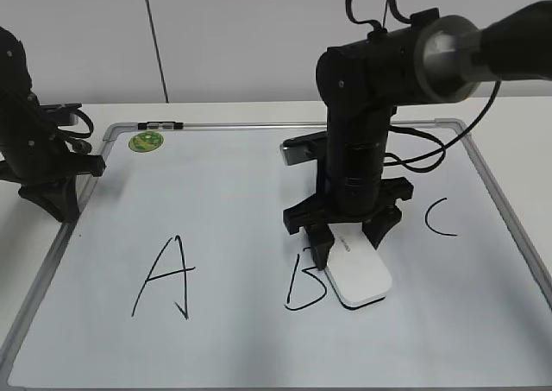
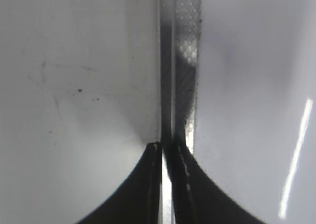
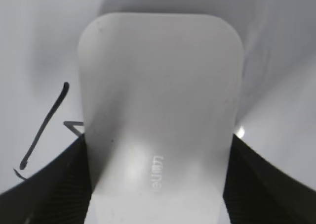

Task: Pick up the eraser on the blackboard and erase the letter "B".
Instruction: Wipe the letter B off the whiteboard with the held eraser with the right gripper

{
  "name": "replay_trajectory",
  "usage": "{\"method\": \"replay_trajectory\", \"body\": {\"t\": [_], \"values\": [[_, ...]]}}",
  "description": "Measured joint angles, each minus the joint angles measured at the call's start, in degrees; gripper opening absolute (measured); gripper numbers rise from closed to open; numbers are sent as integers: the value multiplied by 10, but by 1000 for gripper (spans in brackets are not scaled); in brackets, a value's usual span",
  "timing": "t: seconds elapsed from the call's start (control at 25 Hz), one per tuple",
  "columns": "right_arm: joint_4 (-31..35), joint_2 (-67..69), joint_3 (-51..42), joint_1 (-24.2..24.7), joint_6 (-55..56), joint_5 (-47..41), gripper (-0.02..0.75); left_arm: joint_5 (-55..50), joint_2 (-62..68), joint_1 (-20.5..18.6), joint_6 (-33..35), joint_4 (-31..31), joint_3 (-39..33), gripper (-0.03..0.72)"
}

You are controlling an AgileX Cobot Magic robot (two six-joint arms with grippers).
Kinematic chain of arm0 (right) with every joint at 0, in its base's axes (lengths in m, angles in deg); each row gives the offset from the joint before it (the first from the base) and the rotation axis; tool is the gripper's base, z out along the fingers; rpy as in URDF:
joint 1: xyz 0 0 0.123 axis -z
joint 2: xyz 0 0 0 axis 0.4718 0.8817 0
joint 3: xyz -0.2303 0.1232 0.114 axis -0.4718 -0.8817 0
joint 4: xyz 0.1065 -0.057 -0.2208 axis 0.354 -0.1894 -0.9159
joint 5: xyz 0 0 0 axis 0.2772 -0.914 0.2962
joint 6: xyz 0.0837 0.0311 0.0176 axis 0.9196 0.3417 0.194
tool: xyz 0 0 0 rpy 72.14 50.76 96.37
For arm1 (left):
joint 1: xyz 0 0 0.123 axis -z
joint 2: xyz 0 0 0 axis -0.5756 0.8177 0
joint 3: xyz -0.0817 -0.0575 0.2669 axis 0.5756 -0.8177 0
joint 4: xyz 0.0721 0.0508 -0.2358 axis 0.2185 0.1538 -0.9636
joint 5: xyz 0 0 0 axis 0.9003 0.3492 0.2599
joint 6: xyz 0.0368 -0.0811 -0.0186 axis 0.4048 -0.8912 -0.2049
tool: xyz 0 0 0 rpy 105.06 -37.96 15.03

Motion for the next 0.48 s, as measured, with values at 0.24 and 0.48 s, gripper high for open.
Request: {"method": "replay_trajectory", "body": {"t": [0.24,0.48], "values": [[0,11,8,-3,3,-8,518,0,1,0,0,-1,0,36],[-19,12,12,-22,5,-8,518,0,1,0,0,-4,0,36]]}}
